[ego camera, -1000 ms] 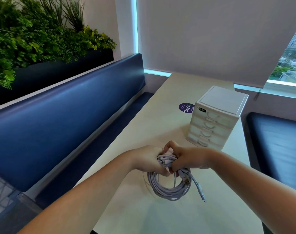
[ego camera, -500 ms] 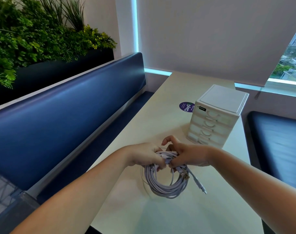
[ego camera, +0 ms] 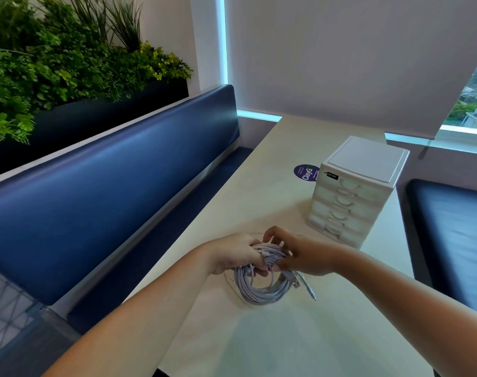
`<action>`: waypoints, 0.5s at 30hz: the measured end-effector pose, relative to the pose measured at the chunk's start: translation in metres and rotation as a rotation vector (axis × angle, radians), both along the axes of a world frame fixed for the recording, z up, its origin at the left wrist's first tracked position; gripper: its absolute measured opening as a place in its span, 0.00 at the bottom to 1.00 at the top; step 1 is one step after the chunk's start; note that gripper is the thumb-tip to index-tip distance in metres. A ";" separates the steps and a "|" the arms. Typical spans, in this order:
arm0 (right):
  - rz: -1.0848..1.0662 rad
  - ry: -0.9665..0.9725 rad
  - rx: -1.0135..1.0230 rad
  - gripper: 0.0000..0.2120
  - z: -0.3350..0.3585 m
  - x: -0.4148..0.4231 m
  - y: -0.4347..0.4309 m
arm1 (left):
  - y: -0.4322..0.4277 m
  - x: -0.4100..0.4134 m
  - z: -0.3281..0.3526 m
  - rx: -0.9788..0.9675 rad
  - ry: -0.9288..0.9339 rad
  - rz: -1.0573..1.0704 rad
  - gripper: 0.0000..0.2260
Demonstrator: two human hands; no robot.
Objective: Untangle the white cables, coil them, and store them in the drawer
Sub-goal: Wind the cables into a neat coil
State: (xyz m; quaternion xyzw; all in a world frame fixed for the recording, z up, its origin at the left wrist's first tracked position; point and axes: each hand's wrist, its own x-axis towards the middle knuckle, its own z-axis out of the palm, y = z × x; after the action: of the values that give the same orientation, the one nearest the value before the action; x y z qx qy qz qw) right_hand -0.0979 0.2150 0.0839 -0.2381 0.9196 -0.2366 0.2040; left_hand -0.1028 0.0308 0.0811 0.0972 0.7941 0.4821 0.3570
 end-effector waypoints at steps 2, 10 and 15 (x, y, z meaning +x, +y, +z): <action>-0.024 0.088 -0.007 0.21 -0.001 0.003 -0.001 | -0.002 -0.003 -0.001 0.012 0.003 0.027 0.08; -0.004 0.247 0.036 0.22 -0.004 0.006 0.001 | -0.001 -0.008 -0.007 -0.091 -0.029 0.012 0.05; 0.036 0.296 0.116 0.19 -0.008 0.012 0.001 | -0.001 -0.007 -0.009 -0.062 -0.039 0.001 0.03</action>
State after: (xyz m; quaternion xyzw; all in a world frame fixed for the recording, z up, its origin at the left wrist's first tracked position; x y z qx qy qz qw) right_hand -0.0859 0.2160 0.0760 -0.2745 0.9474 -0.1418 0.0838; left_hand -0.1095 0.0299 0.0726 0.0762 0.8018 0.4591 0.3748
